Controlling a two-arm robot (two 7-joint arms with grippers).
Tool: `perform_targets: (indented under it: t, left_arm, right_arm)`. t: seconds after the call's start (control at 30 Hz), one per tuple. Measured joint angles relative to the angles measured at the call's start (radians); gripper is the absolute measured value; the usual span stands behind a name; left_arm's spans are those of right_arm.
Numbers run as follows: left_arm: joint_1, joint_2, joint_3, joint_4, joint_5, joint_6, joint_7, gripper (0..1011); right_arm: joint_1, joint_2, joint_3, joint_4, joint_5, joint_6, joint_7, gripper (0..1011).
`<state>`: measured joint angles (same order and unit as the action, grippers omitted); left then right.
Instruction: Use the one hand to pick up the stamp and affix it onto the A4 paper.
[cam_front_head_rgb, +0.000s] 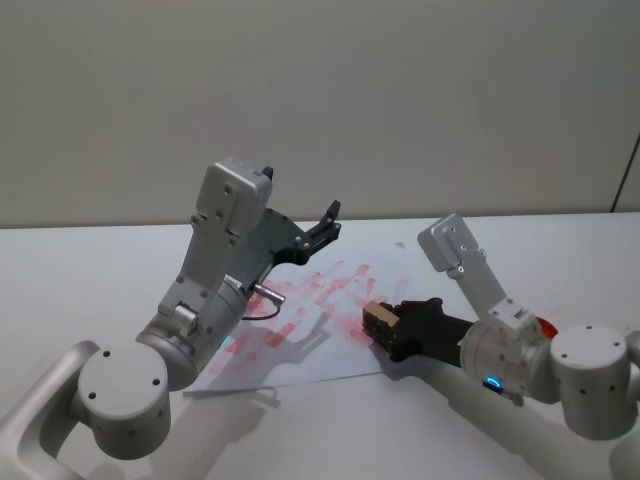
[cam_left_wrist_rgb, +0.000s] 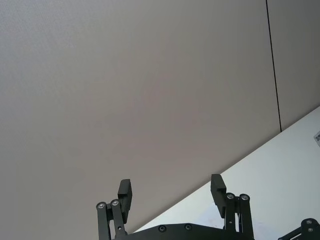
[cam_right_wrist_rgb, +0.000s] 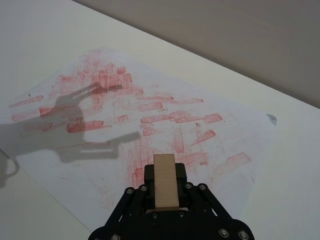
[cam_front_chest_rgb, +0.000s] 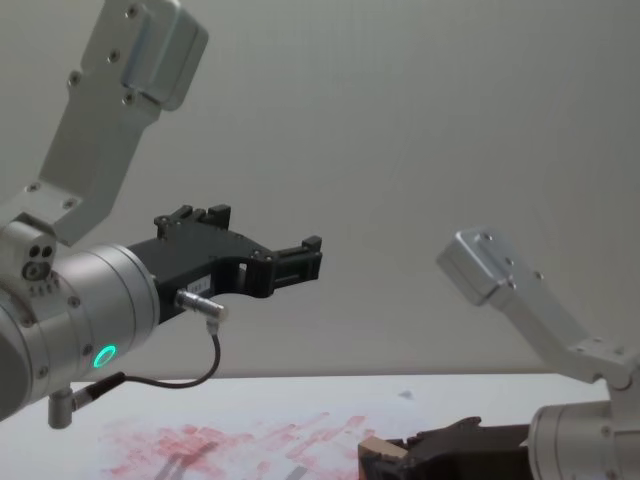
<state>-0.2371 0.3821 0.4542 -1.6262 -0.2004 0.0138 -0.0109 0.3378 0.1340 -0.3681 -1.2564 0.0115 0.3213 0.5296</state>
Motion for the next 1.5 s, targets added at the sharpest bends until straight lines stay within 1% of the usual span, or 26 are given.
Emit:
perform_targets:
  t: [0.1, 0.27, 0.4, 0.53, 0.63, 0.73, 0.77, 0.8, 0.9, 0.97, 1.0, 1.03, 1.1, 1.13, 1.17, 1.2, 1.33, 1.5]
  left_arm:
    - [0.0, 0.0, 0.0, 0.0, 0.0, 0.0, 0.0, 1001]
    - [0.0, 0.0, 0.0, 0.0, 0.0, 0.0, 0.0, 1001]
    - [0.0, 0.0, 0.0, 0.0, 0.0, 0.0, 0.0, 1001]
    - [0.0, 0.0, 0.0, 0.0, 0.0, 0.0, 0.0, 1001]
    - [0.0, 0.0, 0.0, 0.0, 0.0, 0.0, 0.0, 1001]
    - [0.0, 0.0, 0.0, 0.0, 0.0, 0.0, 0.0, 1001]
    - [0.0, 0.0, 0.0, 0.0, 0.0, 0.0, 0.0, 1001]
    - [0.0, 0.0, 0.0, 0.0, 0.0, 0.0, 0.0, 1001]
    - [0.0, 0.0, 0.0, 0.0, 0.0, 0.0, 0.0, 1001]
    - [0.0, 0.0, 0.0, 0.0, 0.0, 0.0, 0.0, 1001]
    - [0.0, 0.0, 0.0, 0.0, 0.0, 0.0, 0.0, 1001]
    - [0.0, 0.0, 0.0, 0.0, 0.0, 0.0, 0.0, 1001]
    - [0.0, 0.0, 0.0, 0.0, 0.0, 0.0, 0.0, 1001]
    - [0.0, 0.0, 0.0, 0.0, 0.0, 0.0, 0.0, 1001]
    - [0.0, 0.0, 0.0, 0.0, 0.0, 0.0, 0.0, 1001]
    - [0.0, 0.0, 0.0, 0.0, 0.0, 0.0, 0.0, 1001]
    - [0.0, 0.0, 0.0, 0.0, 0.0, 0.0, 0.0, 1001]
    - [0.0, 0.0, 0.0, 0.0, 0.0, 0.0, 0.0, 1001]
  right_arm:
    - [0.005, -0.003, -0.003, 0.007, -0.002, -0.006, -0.003, 218]
    - [0.007, -0.004, -0.004, 0.009, -0.002, -0.031, -0.014, 218]
    - [0.008, -0.003, -0.001, -0.006, 0.009, -0.058, -0.026, 218]
    - [0.002, 0.004, 0.007, -0.034, 0.025, -0.085, -0.043, 218]
    - [-0.014, 0.017, 0.018, -0.074, 0.047, -0.111, -0.071, 218]
    - [-0.026, 0.026, 0.026, -0.1, 0.062, -0.123, -0.092, 218]
    - [-0.036, 0.034, 0.032, -0.12, 0.073, -0.129, -0.106, 218]
    - [-0.036, 0.034, 0.032, -0.12, 0.073, -0.129, -0.106, 218]
    - [-0.063, 0.055, 0.046, -0.166, 0.099, -0.137, -0.147, 218]
    - [-0.084, 0.071, 0.056, -0.197, 0.117, -0.137, -0.171, 218]
    - [-0.084, 0.071, 0.056, -0.197, 0.117, -0.137, -0.171, 218]
    - [-0.1, 0.083, 0.064, -0.219, 0.129, -0.137, -0.191, 218]
    - [-0.113, 0.092, 0.07, -0.235, 0.141, -0.134, -0.208, 218]
    - [-0.132, 0.105, 0.078, -0.258, 0.155, -0.128, -0.229, 218]
    - [-0.14, 0.111, 0.082, -0.267, 0.162, -0.125, -0.238, 218]
    - [-0.16, 0.125, 0.09, -0.289, 0.178, -0.116, -0.258, 218]
    - [-0.196, 0.152, 0.108, -0.327, 0.205, -0.096, -0.291, 218]
    - [-0.246, 0.191, 0.132, -0.375, 0.25, -0.051, -0.336, 219]
